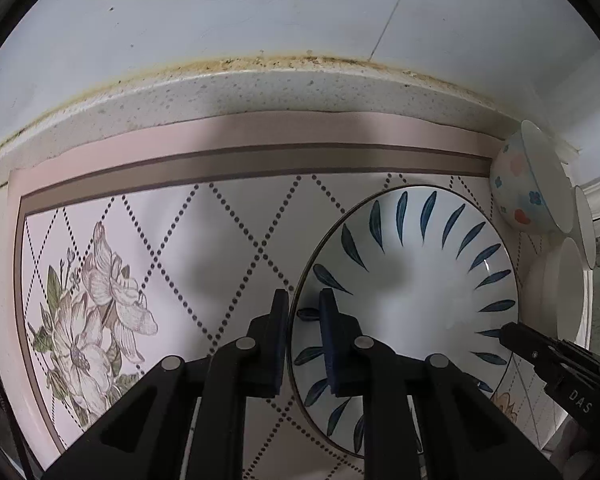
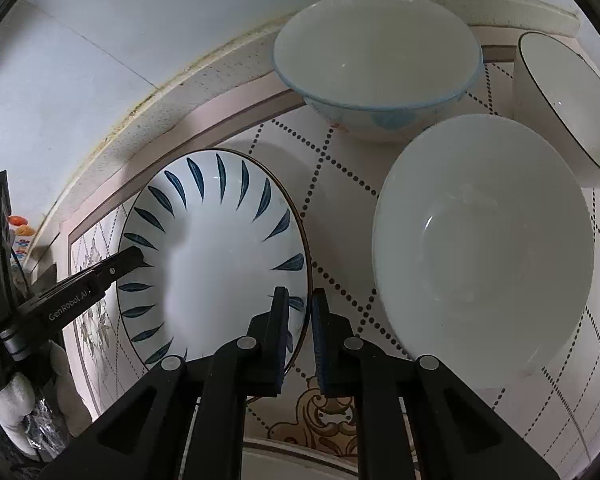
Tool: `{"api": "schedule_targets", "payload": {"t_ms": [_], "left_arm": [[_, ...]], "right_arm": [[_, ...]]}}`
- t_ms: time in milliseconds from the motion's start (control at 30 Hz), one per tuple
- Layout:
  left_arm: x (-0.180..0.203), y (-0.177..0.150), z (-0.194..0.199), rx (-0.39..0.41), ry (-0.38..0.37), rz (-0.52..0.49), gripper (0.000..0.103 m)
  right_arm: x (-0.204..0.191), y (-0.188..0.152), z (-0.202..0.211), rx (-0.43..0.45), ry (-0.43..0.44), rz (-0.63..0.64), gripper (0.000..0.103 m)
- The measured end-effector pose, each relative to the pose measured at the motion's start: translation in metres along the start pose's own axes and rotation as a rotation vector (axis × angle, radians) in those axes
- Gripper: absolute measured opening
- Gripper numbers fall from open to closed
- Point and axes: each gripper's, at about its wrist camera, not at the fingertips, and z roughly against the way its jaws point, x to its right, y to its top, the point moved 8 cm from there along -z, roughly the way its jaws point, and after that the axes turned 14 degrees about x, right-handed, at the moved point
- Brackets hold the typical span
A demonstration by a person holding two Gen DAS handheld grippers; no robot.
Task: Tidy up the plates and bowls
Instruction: 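Grip the rim of the blue-striped plate with both grippers, then carry the blue-striped plate and lower it onto the plate stack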
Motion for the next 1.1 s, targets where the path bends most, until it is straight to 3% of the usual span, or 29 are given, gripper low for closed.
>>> {"api": "schedule_targets", "payload": {"t_ms": [300, 733, 1100], "left_arm": [[0.001, -0.023, 0.038, 0.044, 0.006, -0.006, 0.013], [0.022, -0.045, 0.135, 0.120, -0.045, 0.012, 0.013], [0.049, -0.088, 0.161, 0.127, -0.062, 0.017, 0.013]], "right_arm": [[-0.010, -0.012, 0.019, 0.001, 0.037, 0.045, 0.013], [0.000, -0.021, 0.108, 0.069, 0.109, 0.101, 0.013], [0.029, -0.066, 0.171, 0.081, 0.135, 0.135, 0.013]]}}
